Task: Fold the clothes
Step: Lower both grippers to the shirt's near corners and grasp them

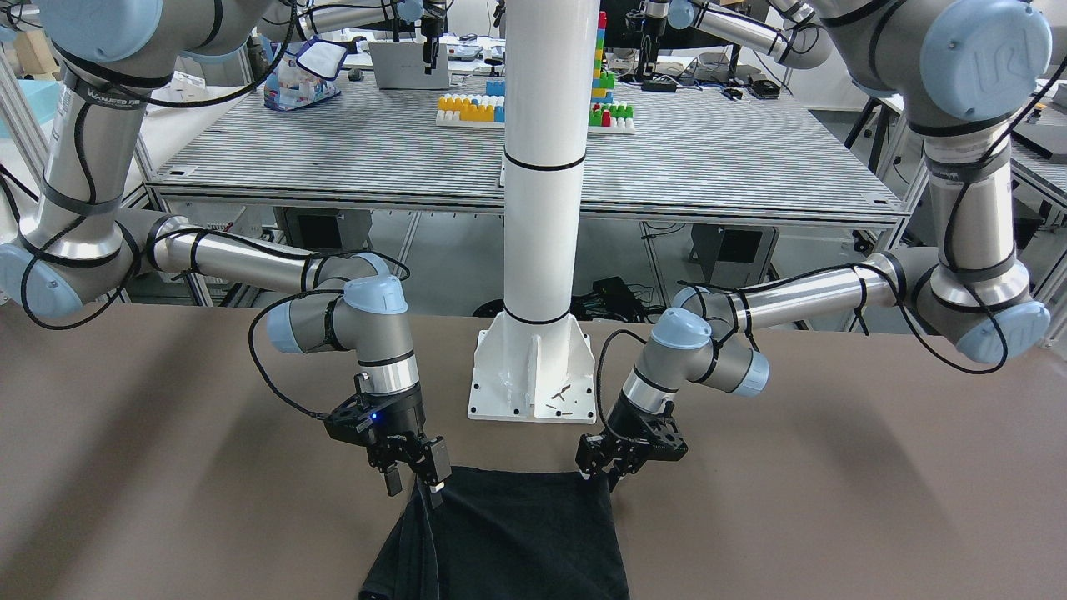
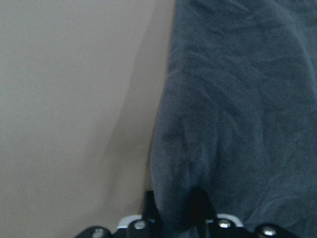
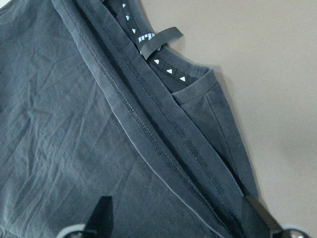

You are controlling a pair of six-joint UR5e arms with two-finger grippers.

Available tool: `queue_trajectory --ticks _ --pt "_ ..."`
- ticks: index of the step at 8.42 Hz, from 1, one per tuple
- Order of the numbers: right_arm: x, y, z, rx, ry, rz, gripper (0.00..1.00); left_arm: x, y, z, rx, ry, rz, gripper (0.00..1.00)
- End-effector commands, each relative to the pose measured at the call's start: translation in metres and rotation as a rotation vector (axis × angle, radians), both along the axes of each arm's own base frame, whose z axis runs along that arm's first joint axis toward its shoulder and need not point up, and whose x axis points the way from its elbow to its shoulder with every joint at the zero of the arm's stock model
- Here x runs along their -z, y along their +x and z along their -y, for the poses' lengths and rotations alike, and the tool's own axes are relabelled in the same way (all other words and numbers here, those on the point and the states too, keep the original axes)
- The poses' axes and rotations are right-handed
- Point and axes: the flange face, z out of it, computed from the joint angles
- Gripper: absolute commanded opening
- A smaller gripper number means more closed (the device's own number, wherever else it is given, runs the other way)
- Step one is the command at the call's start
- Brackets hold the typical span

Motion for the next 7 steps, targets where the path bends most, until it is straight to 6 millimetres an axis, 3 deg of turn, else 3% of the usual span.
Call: queue_trajectory --ticks 1,4,6,7 --pt "-0.020 -0.013 0.004 0.003 -0.008 -0.048 0.93 0.001 -0.001 0.001 -0.001 0.005 0.000 0.00" --pt "-0.050 -0.030 0.008 0.001 -0.034 -0.115 0.92 -0.001 0.000 0.000 -0.004 0.011 0.009 0.00" --pt "-0.054 -0.038 0.010 -0.012 -0.054 -0.113 0.92 -0.001 0.000 0.001 -0.002 0.011 0.009 0.00" --pt "-0.046 -0.041 0.011 -0.026 -0.072 -0.092 0.92 -0.001 0.000 0.001 -0.002 0.011 0.009 0.00"
